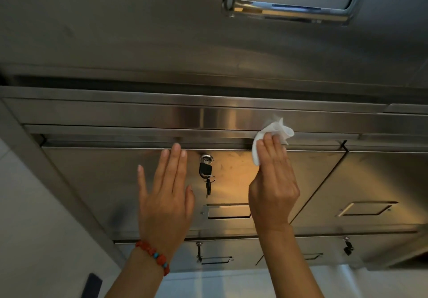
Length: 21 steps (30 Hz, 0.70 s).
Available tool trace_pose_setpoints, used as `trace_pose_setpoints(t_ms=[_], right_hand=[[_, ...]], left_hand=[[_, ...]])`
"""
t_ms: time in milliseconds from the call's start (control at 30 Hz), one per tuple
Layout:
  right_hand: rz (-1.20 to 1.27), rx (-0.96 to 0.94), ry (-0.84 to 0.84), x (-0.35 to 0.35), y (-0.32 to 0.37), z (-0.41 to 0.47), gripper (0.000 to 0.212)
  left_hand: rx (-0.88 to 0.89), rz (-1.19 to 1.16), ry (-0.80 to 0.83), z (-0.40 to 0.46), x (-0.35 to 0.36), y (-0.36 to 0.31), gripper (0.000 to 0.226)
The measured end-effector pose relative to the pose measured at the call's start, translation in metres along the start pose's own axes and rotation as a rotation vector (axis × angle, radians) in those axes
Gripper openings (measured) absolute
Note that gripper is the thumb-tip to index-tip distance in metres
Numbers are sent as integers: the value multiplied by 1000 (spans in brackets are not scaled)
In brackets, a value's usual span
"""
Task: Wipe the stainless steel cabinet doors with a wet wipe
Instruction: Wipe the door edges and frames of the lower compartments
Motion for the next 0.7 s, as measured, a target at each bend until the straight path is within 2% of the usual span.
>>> trace_pose_setpoints(t_ms=[267,500,700], right_hand=[[49,-127,39,11,30,-3,22],[23,-39,6,5,18,-1,22],[66,-133,53,14,38,-4,22]], left_hand=[[-3,-3,2,0,1,1,57],[-1,-8,-9,1,-3,0,53],[5,-8,-7,1,-4,-1,53]])
Point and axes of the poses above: each hand's wrist, its own z-axis towards the middle knuckle, its own x-axis out of the palm, y = z × x, the point moved 10 cm from there along z, towards the middle knuckle, and after that the axes turned 6 degrees about x, right-handed, at the moved point
